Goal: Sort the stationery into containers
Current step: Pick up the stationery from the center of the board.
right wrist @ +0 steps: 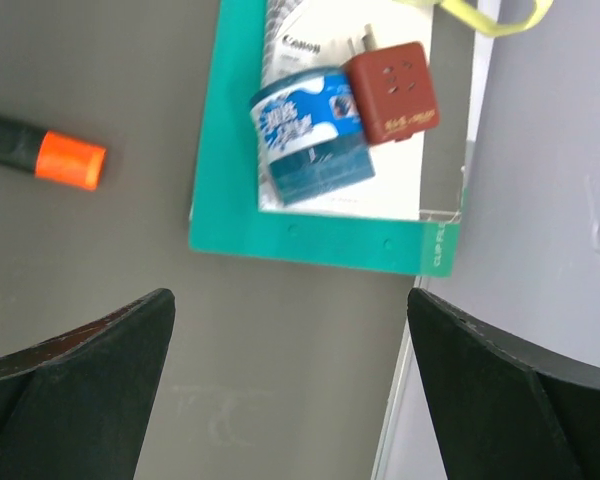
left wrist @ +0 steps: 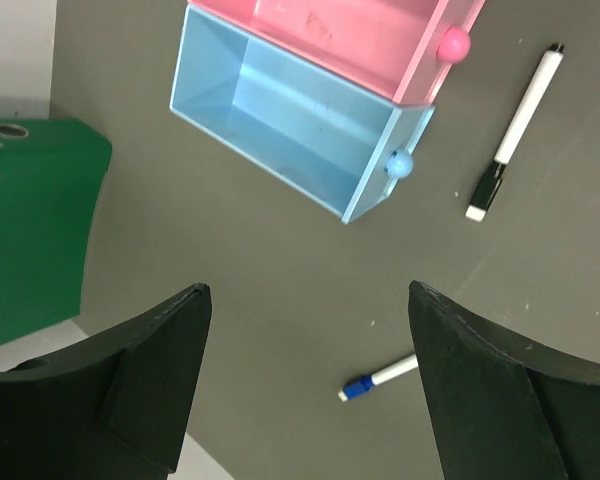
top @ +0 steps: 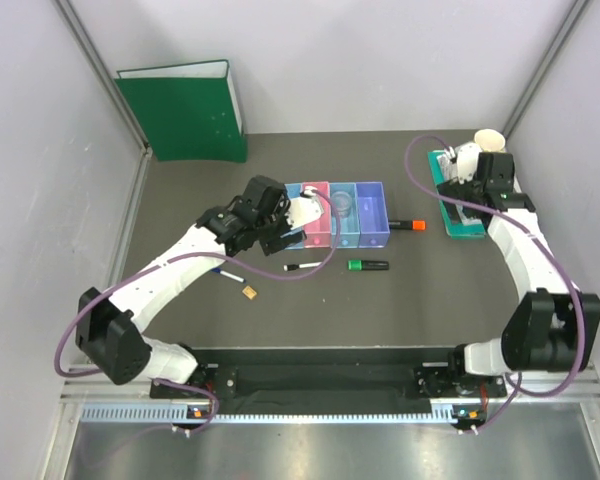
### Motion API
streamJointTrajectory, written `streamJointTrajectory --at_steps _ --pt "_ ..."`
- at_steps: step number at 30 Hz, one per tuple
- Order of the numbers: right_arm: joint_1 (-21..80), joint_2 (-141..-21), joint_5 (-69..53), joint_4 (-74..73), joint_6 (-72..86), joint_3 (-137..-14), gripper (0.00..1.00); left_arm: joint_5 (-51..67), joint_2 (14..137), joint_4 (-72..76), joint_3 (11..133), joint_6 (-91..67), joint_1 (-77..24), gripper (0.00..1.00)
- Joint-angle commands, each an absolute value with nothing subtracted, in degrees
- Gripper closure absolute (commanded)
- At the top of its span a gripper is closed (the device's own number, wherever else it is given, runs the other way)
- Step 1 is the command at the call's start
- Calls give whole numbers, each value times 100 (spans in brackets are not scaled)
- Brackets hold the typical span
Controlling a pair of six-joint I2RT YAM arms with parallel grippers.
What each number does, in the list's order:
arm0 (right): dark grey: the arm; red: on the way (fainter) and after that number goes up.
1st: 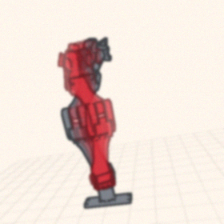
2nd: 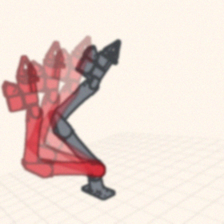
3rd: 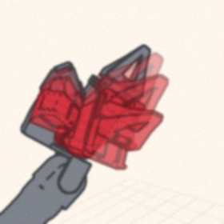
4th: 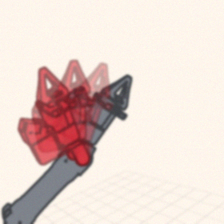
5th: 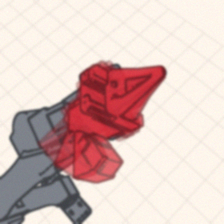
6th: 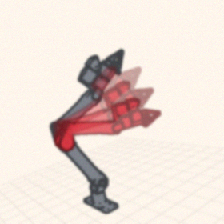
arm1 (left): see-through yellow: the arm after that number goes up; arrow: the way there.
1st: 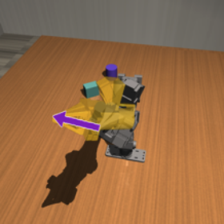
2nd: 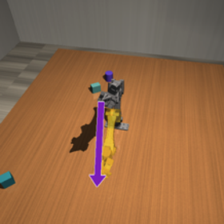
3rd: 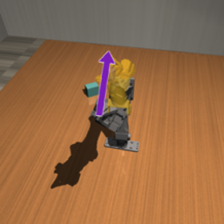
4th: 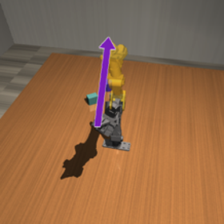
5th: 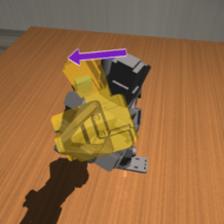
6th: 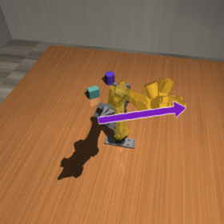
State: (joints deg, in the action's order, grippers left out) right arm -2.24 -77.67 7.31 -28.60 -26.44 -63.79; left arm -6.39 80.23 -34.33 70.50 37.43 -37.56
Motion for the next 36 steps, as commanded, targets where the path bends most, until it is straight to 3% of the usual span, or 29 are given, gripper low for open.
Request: streamJointTrajectory --at_steps 1,17,36 --pt "-413 -8147 800 -2251 -2777 -6847 0 -888 7532 -3489 7022 3735 -3762 15" --pt "-589 -9736 440 -2328 -4289 -7795 1 -668 7708 -3410 7049 3683 -3762 15" --pt "-290 -10942 299 -2593 -4579 -8718 16 -712 7849 -3489 6996 3621 -3753 14"
